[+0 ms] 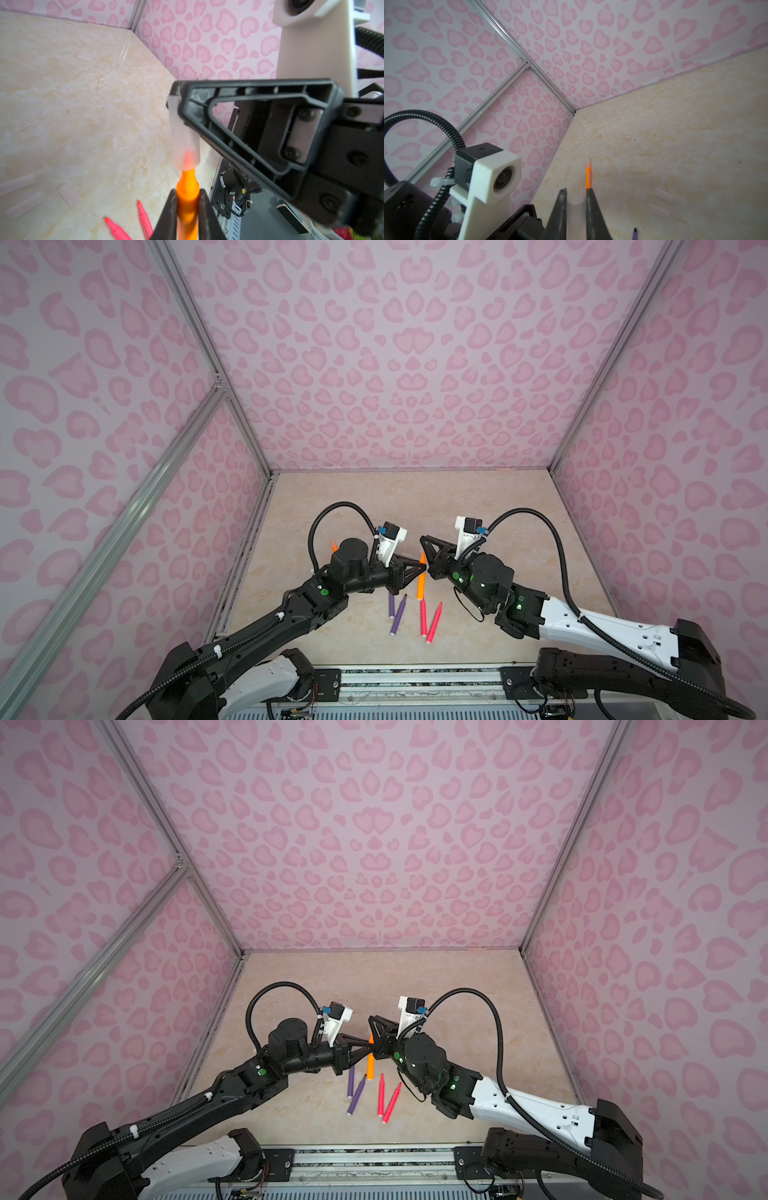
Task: Insert pens into pen caps
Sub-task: Put on the pen cap to the pen.
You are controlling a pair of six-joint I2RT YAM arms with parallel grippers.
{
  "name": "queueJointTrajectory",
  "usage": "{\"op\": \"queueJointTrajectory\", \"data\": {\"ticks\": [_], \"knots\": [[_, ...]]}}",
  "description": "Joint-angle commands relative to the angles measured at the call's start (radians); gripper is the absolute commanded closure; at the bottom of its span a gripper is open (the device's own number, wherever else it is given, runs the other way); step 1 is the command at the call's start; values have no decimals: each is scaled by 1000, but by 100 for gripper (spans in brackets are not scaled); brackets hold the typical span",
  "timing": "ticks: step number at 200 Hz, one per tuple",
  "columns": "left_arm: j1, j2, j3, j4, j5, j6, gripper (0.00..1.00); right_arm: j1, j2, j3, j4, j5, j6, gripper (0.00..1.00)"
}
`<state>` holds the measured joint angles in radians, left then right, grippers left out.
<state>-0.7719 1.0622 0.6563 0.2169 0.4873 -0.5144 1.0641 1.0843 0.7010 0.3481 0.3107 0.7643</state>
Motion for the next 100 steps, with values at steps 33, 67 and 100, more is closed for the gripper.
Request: {"op": "queueJointTrajectory", "data": {"ticks": [33,67,100], "knots": [[8,-7,5,56,-1,1,97,-1,-35,-53,34,-15,-21,100],[13,-8,1,58,2,-3,97,-18,-41,-58,25,-87,-11,100],[19,-13,1,58,8,-3,97,-25,-38,-64,33,-131,-17,100]]}}
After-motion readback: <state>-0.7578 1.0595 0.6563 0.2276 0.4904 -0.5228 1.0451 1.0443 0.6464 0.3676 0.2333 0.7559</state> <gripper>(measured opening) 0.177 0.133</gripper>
